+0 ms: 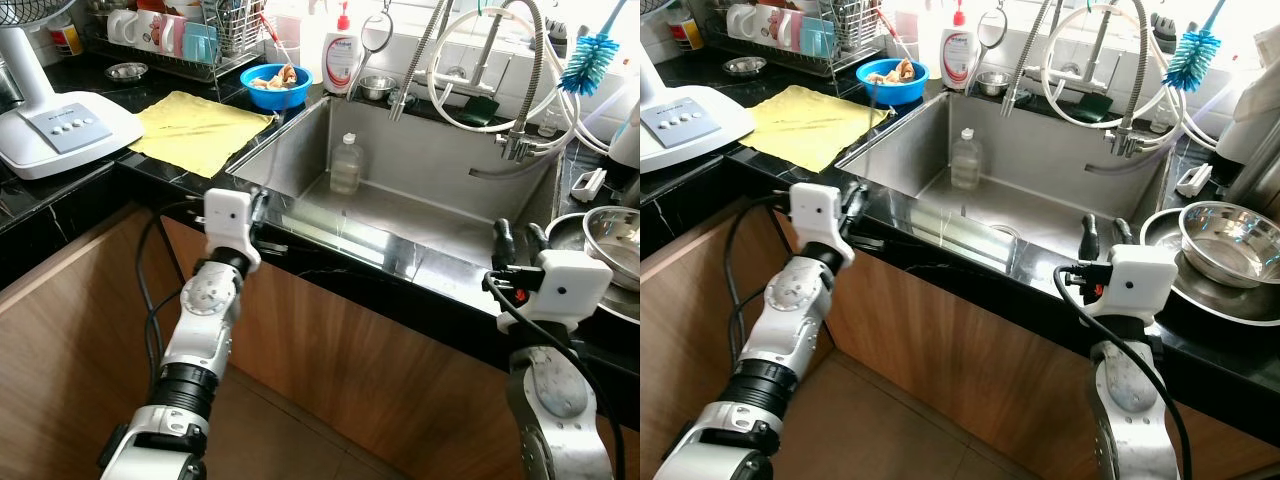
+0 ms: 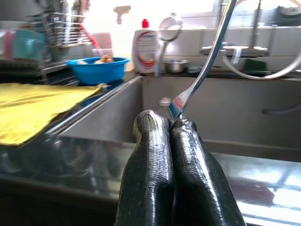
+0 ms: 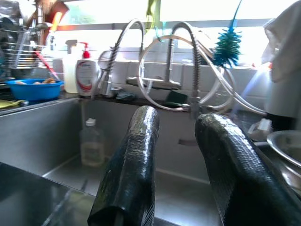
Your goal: Kitchen organization
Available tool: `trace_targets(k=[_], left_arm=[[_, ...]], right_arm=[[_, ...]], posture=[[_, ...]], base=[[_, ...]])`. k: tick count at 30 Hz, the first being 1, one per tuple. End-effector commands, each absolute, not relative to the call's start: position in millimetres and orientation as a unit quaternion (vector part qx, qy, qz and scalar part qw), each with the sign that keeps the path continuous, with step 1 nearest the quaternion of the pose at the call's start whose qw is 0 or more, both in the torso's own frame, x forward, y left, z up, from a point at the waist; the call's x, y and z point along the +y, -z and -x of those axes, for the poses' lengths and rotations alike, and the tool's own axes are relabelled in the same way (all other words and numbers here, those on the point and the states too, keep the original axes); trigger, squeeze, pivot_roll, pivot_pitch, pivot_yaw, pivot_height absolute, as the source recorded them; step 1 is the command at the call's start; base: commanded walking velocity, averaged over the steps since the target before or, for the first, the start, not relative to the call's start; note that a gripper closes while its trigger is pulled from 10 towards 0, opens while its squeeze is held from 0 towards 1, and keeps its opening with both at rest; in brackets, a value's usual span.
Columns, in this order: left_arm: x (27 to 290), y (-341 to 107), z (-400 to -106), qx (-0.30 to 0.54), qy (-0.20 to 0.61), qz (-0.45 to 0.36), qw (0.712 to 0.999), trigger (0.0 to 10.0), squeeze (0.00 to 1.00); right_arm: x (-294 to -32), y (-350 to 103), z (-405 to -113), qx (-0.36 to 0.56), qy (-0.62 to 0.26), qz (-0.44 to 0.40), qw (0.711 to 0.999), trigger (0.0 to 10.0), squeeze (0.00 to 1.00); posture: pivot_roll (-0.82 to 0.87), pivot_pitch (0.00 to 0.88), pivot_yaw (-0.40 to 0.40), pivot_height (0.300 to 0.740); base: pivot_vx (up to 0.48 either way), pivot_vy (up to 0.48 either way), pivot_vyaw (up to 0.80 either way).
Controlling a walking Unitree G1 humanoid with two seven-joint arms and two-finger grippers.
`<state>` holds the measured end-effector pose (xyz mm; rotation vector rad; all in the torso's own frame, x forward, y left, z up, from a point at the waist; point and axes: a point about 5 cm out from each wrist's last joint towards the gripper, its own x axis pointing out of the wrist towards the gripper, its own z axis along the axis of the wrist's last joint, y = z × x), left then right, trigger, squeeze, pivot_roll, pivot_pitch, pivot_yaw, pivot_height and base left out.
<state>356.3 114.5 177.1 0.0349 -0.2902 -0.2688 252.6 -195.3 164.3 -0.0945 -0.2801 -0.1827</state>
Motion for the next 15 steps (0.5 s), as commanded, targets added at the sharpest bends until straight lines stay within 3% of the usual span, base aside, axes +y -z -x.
trace_targets(k=[1, 9, 15], left_arm=[[112.9, -186.6, -359.9, -0.16, 0.138, -0.024, 0.977, 10.0, 0.0], [108.7, -178.6, -353.3, -0.157, 0.15, -0.026, 0.976, 10.0, 0.0], [103.5, -176.1, -352.4, -0.154, 0.155, -0.016, 0.976, 10.0, 0.0]], right_arm=[[-195.0, -166.9, -250.5, -0.144, 0.102, 0.05, 0.983, 10.0, 0.0], [-182.1, -159.2, -254.6, -0.122, 0.093, 0.038, 0.987, 10.0, 0.0], [-185.8, -157.4, -248.8, -0.112, 0.104, 0.044, 0.987, 10.0, 0.0]], posture=[[0.0, 0.0, -0.012, 0.719], [0.01, 0.0, -0.031, 0.719], [0.0, 0.0, -0.036, 0.719]], base=[[0.0, 0.0, 0.0], [0.0, 0.0, 0.0], [0.0, 0.0, -0.63]])
